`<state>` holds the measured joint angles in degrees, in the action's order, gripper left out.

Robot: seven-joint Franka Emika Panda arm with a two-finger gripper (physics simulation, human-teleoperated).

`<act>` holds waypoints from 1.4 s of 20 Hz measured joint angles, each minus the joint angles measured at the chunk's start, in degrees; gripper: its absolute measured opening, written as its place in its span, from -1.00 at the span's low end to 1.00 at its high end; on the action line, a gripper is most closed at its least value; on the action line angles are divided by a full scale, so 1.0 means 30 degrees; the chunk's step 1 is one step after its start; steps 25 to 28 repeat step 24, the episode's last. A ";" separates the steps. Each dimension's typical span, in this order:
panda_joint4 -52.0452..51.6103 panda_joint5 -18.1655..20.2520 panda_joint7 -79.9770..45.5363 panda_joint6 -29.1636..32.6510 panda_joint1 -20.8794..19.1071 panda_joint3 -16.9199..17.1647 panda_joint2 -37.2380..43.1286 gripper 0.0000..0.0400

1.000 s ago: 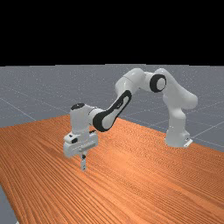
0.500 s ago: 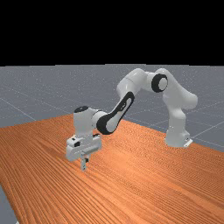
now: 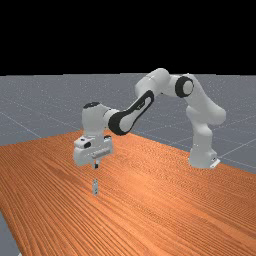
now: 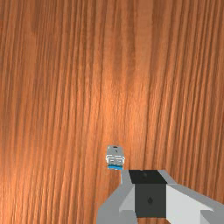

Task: Rotate the USB body for 90 degree with plug right ward

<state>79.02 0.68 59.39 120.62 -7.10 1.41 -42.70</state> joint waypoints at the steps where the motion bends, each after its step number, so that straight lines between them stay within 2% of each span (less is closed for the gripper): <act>1: -0.0324 0.0028 0.0494 -0.0135 -0.0350 0.0035 -0.0183 -1.00; 5: -0.1499 0.0221 0.1156 -0.0633 -0.1454 0.0351 -0.0865 -1.00; 6: -0.1684 0.0656 0.1195 -0.0663 -0.1730 0.0164 -0.1056 -1.00; 7: -0.2870 0.0163 0.0801 -0.1667 -0.1486 0.0501 -0.1837 -1.00; 10: -0.4355 0.0089 0.0724 -0.2000 -0.1475 0.0549 -0.3602 -1.00; 14: -0.2213 0.0316 0.0640 0.0886 -0.1514 0.0456 -0.3543 -1.00; 16: -0.2119 0.0347 0.0417 0.0953 -0.1463 0.0488 -0.3592 -1.00; 24: -0.0550 0.0340 -0.1665 0.1637 0.0090 0.0397 -0.2729 -1.00; 28: -0.0550 0.0340 -0.1665 0.1637 0.0090 0.0397 -0.2729 -1.00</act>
